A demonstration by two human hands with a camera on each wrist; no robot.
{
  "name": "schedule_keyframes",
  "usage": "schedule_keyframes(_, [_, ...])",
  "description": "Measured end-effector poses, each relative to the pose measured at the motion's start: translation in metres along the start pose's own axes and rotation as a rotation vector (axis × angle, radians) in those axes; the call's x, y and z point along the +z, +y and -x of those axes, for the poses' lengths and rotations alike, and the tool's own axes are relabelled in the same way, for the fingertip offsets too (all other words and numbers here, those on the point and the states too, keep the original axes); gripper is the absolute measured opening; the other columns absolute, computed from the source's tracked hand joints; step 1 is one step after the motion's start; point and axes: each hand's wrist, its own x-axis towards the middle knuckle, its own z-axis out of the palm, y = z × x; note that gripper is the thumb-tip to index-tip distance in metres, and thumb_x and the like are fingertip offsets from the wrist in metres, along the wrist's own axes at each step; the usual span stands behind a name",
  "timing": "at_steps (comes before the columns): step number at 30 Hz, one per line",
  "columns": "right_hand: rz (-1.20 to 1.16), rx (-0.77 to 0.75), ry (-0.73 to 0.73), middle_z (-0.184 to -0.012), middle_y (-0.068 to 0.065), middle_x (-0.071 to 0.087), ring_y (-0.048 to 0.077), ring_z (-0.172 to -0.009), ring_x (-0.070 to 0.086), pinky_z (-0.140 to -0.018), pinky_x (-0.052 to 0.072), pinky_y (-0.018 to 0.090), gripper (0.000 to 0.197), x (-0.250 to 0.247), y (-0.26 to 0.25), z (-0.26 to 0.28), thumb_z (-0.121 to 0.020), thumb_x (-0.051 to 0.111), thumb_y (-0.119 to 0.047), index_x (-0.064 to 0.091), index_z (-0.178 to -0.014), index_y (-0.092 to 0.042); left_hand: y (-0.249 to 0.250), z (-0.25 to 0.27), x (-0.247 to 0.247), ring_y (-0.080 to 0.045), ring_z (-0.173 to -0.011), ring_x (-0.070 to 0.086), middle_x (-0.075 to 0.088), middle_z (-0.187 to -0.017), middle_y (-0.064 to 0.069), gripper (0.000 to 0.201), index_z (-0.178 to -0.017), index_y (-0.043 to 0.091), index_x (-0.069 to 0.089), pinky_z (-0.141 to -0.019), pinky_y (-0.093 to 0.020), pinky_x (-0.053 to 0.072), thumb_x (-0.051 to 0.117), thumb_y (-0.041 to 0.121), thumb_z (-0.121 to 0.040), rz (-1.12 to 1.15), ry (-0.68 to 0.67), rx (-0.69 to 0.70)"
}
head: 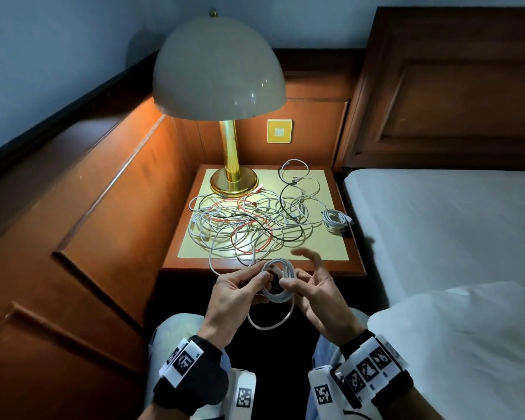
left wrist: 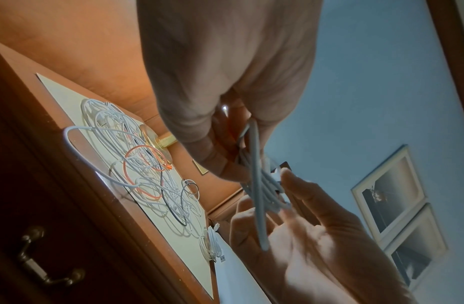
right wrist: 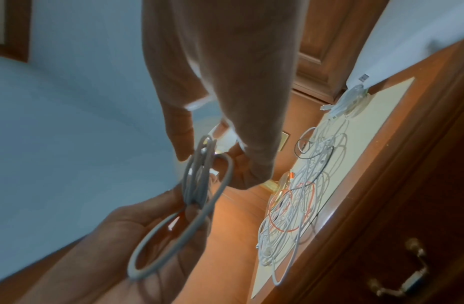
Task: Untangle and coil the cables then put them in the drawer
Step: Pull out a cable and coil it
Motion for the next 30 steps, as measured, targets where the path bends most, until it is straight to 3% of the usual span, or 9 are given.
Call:
schedule_keyframes(4, [0.405, -0.161, -0.071, -0.11, 0.024, 0.069, 0.031, -0.098, 0.068, -0.088, 0.055, 0.039, 0.039, 0.005, -0.003, 0.001, -0.087, 0.058, 0.017, 0.058, -0.116, -0.009, -0.001, 0.0, 0.0, -0.024, -0.097, 0.073, 0.077, -0.107, -0.009, 0.024, -0.115, 0.012, 0.074, -0.074, -0.031, 0.062, 0.066, 0.007, -0.093, -0.012, 0.001, 0.002])
schedule_keyframes(7, [0.604, -0.26, -0.057, -0.104, 0.013, 0.072, 0.03, -0.098, 0.069, -0.09, 0.056, 0.034, 0.033, 0.009, -0.006, 0.0, -0.08, 0.064, 0.013, 0.069, -0.103, -0.01, -0.002, 0.0, 0.0, -0.026, -0.1, 0.074, 0.077, -0.109, -0.007, 0.025, -0.118, 0.011, 0.073, -0.082, -0.038, 0.062, 0.065, 0.009, -0.094, -0.04, -0.019, 0.008])
schedule_keyframes(11, [0.785, -0.351, 0.03, -0.1, -0.005, 0.076, 0.017, -0.099, 0.071, -0.092, 0.057, 0.037, 0.027, 0.008, -0.004, -0.002, -0.081, 0.072, 0.004, 0.076, -0.097, -0.017, -0.002, -0.002, 0.002, -0.023, -0.097, 0.074, 0.077, -0.108, -0.008, 0.024, -0.116, 0.011, 0.074, -0.071, -0.027, 0.061, 0.067, 0.009, -0.093, -0.014, -0.011, 0.002])
schedule_keyframes(15, [0.826, -0.388, 0.118, -0.098, -0.011, 0.073, 0.016, -0.098, 0.071, -0.087, 0.059, 0.041, 0.021, 0.004, 0.0, -0.003, -0.082, 0.08, -0.005, 0.077, -0.092, -0.023, -0.002, -0.003, 0.005, -0.018, -0.09, 0.073, 0.078, -0.103, -0.009, 0.021, -0.11, 0.013, 0.076, -0.065, -0.022, 0.058, 0.067, 0.005, -0.093, -0.004, 0.012, -0.012])
schedule_keyframes(20, [0.614, -0.367, 0.212, -0.097, -0.003, 0.072, 0.018, -0.094, 0.072, -0.086, 0.057, 0.036, 0.009, 0.004, -0.018, -0.004, -0.079, 0.082, -0.025, 0.075, -0.083, -0.028, -0.007, -0.004, 0.0, -0.014, -0.082, 0.069, 0.078, -0.095, -0.006, 0.019, -0.107, 0.016, 0.079, -0.065, -0.025, 0.057, 0.07, 0.008, -0.092, -0.057, 0.044, -0.02])
schedule_keyframes(22, [0.539, -0.342, 0.187, -0.087, 0.003, 0.074, 0.016, -0.084, 0.072, -0.08, 0.056, 0.032, 0.01, 0.008, -0.027, -0.002, -0.083, 0.079, -0.019, 0.072, -0.081, -0.025, -0.009, -0.005, -0.001, -0.011, -0.079, 0.069, 0.078, -0.093, -0.004, 0.019, -0.108, 0.014, 0.079, -0.063, -0.024, 0.056, 0.07, 0.008, -0.092, -0.068, 0.047, -0.021])
schedule_keyframes(25, [0.616, -0.383, 0.163, -0.081, 0.005, 0.073, 0.021, -0.078, 0.07, -0.077, 0.059, 0.043, 0.018, 0.011, -0.034, -0.001, -0.088, 0.076, -0.009, 0.067, -0.081, -0.023, -0.012, -0.004, 0.002, -0.01, -0.078, 0.068, 0.078, -0.095, -0.001, 0.021, -0.11, 0.011, 0.078, -0.064, -0.024, 0.055, 0.072, 0.008, -0.09, -0.114, 0.004, -0.031])
schedule_keyframes(27, [0.585, -0.424, 0.193, -0.08, 0.009, 0.073, 0.03, -0.077, 0.071, -0.078, 0.06, 0.05, 0.016, 0.013, -0.041, -0.002, -0.09, 0.072, -0.004, 0.066, -0.084, -0.018, -0.015, -0.004, 0.002, -0.011, -0.083, 0.069, 0.078, -0.096, 0.0, 0.022, -0.111, 0.009, 0.077, -0.071, -0.026, 0.055, 0.073, 0.008, -0.089, -0.14, -0.006, -0.04])
schedule_keyframes(30, [0.395, -0.439, 0.25, -0.078, 0.023, 0.065, 0.033, -0.073, 0.068, -0.069, 0.062, 0.047, 0.004, 0.013, -0.056, -0.001, -0.094, 0.061, 0.003, 0.06, -0.093, 0.0, -0.018, -0.003, -0.002, -0.014, -0.091, 0.071, 0.078, -0.099, -0.004, 0.02, -0.107, 0.015, 0.079, -0.088, -0.032, 0.055, 0.074, 0.009, -0.089, -0.134, -0.009, -0.053])
